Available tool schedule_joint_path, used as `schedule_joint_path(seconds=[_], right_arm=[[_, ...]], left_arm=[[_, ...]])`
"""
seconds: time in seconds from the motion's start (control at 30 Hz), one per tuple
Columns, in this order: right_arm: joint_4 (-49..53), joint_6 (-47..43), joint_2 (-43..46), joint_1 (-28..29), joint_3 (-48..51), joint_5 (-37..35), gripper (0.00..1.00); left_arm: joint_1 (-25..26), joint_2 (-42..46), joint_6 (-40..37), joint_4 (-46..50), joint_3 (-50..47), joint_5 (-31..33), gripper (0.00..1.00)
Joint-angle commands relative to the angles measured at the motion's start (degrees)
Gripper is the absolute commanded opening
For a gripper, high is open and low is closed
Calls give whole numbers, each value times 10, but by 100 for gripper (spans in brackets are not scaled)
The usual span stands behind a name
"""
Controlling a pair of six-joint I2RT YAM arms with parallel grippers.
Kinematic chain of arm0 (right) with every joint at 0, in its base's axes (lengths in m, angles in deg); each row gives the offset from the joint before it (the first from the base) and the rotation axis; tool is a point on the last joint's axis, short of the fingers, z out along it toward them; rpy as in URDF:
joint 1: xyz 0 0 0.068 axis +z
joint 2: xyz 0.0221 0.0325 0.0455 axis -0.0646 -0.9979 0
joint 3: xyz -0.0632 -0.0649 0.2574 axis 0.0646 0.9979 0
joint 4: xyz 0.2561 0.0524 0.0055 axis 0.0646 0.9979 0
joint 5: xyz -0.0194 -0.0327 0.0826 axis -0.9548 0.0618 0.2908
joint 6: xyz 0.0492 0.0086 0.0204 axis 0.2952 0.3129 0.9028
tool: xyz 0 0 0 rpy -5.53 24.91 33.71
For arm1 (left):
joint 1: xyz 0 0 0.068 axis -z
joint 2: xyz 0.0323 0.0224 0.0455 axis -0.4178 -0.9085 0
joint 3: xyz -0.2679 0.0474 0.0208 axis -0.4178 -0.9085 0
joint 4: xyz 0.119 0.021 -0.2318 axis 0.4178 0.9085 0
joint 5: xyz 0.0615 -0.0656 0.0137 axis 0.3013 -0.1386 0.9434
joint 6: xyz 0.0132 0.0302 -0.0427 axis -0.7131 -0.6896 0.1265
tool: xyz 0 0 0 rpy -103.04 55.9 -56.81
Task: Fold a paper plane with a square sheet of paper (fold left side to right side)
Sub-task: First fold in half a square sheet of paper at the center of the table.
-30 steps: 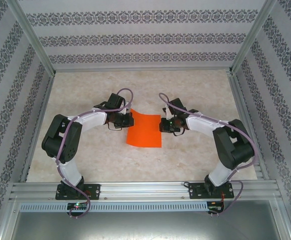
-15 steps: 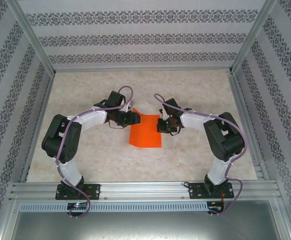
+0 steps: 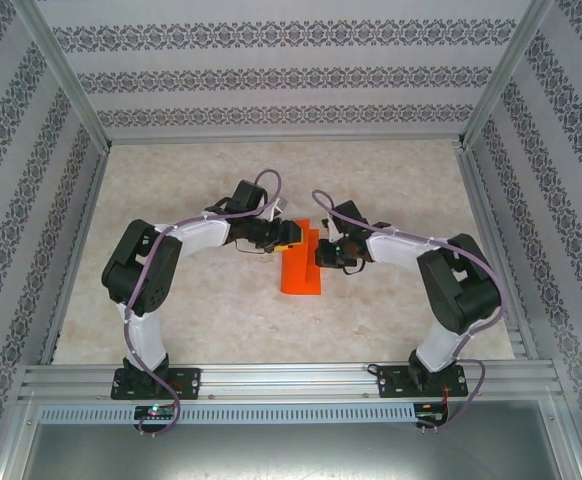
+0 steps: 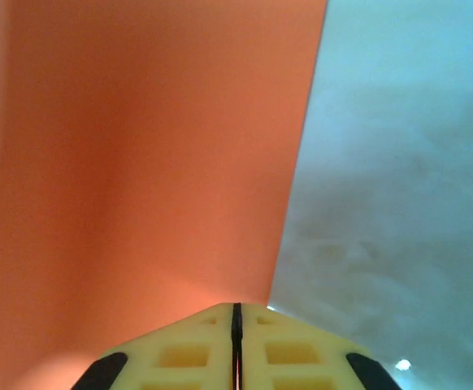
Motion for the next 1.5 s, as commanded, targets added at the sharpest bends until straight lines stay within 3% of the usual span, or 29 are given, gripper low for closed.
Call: schedule_joint_path(seconds=[0.0, 0.2, 0.37, 1.03, 1.13, 1.37, 1.47], right_arm=[[-22, 10, 61, -17, 14, 14, 18], [-100, 76, 96, -30, 46, 106, 28], [-181, 147, 73, -30, 60, 172, 36], [-166, 156, 29, -25, 57, 156, 38], [-179, 163, 22, -23, 56, 169, 32], [-147, 140, 20, -21, 44, 144, 6], [-127, 127, 14, -20, 39, 130, 1]], left_arm=[[4, -6, 13, -28, 9, -7, 47], [5, -6, 7, -22, 10, 2, 37], [5, -5, 5, -20, 7, 2, 31], [6, 1, 5, -21, 1, 6, 28], [6, 1, 4, -21, 1, 8, 28], [6, 10, -3, -8, 2, 16, 28], [6, 27, -13, 12, 0, 32, 31]])
